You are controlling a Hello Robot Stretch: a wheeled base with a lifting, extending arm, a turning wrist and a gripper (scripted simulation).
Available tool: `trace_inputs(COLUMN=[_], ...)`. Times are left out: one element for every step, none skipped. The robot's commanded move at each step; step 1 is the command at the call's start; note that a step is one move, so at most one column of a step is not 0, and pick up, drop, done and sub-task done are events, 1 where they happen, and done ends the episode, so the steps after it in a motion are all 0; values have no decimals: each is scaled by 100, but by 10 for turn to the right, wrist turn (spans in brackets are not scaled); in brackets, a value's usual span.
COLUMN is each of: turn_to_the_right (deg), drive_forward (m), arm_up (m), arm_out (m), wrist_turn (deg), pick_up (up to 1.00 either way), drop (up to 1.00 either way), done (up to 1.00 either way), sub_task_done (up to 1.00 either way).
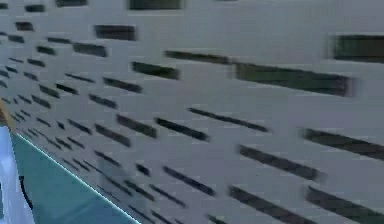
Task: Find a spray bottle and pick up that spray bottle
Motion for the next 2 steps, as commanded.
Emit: trace_inputs(turn_to_the_right=[450, 450], drive_forward=[0, 0], arm_up=[0, 0], arm_out=[0, 0], wrist_turn=[0, 0], pick_up=[0, 0], drop=[0, 0], done=[0, 0], sub_task_done=[0, 0])
